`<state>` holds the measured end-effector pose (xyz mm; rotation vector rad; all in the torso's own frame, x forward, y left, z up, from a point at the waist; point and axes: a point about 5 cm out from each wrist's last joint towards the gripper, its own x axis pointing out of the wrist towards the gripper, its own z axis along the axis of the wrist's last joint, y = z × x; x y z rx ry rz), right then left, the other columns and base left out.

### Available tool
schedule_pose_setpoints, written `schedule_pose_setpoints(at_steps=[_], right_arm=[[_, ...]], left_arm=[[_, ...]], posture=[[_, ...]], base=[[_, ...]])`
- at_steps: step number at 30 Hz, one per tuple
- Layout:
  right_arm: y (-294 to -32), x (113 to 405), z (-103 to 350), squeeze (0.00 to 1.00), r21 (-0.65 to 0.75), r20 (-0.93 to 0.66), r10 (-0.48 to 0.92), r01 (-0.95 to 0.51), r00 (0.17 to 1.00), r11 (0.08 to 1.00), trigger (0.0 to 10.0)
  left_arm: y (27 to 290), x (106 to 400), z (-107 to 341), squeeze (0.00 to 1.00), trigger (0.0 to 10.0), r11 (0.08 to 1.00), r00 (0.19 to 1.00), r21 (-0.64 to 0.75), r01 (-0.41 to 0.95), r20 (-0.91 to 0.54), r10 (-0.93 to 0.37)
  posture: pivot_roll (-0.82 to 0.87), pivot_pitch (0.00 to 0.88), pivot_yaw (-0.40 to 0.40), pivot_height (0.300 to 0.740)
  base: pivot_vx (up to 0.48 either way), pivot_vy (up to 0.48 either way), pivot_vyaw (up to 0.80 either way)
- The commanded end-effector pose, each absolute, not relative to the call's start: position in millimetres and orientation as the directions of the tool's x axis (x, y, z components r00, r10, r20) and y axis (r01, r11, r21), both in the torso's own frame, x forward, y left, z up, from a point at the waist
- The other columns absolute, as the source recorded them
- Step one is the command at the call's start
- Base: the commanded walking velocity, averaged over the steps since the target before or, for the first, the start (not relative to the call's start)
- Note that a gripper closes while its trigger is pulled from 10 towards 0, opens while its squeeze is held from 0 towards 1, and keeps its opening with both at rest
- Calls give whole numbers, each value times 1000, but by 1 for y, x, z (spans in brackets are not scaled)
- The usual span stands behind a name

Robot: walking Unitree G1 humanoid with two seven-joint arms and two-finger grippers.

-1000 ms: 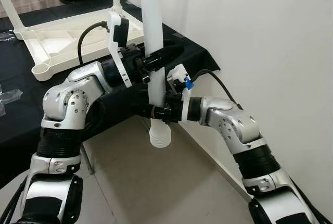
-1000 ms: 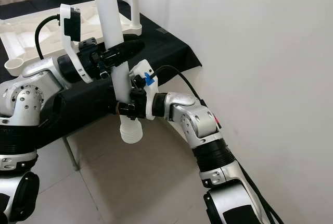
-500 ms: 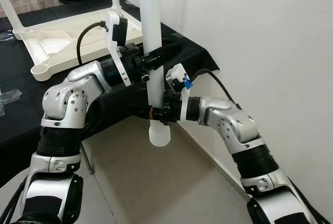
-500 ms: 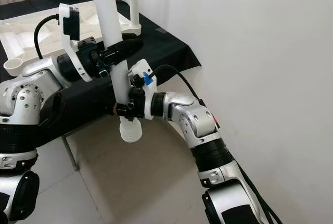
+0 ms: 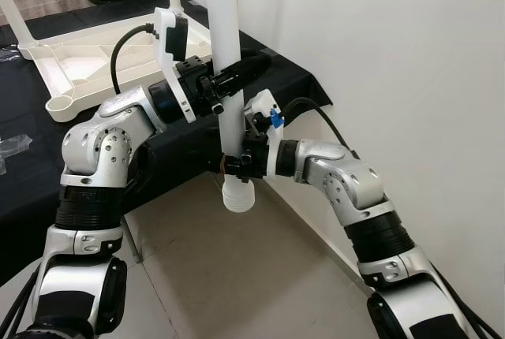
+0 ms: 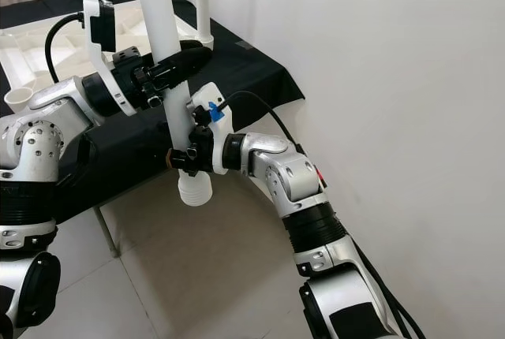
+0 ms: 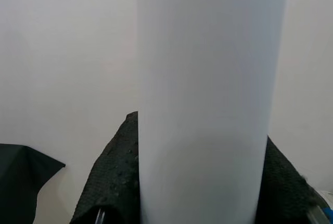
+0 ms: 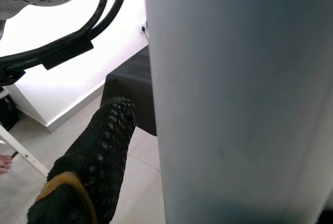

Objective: Building children table

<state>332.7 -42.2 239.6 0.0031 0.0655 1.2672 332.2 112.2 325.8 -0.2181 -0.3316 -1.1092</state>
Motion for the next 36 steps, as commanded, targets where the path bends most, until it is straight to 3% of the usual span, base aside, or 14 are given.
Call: schedule_pose_setpoints(at_steps=[1,25,26,28,29,36], right_arm=[[-20,326,239,0,39,-59,974,-974,219,222,10000],[-13,323,234,0,59,-153,971,-979,183,194,10000],[-13,325,234,0,58,-159,967,-976,198,209,8667],[-13,327,234,0,63,-160,964,-972,213,225,8667],[-13,328,236,0,63,-143,965,-971,219,229,0],[-13,328,242,0,78,-110,970,-971,216,226,0]], left_arm=[[91,324,343,0,10000,344,293,41,938,436,-851],[84,322,345,0,10000,340,282,46,939,461,-841],[84,322,345,0,10000,340,281,45,939,464,-840],[83,322,345,0,10000,340,281,45,939,465,-839],[83,322,345,0,10000,338,279,46,940,467,-839],[82,322,346,0,10000,336,275,48,941,469,-839]], posture=[[2,132,-62,740],[-12,118,-52,740],[-12,115,-52,740],[-12,115,-52,740],[-12,113,-52,740],[-10,116,-51,740]], base=[[0,0,0],[0,0,0],[0,0,0],[0,0,0],[0,0,0],[0,0,0]])
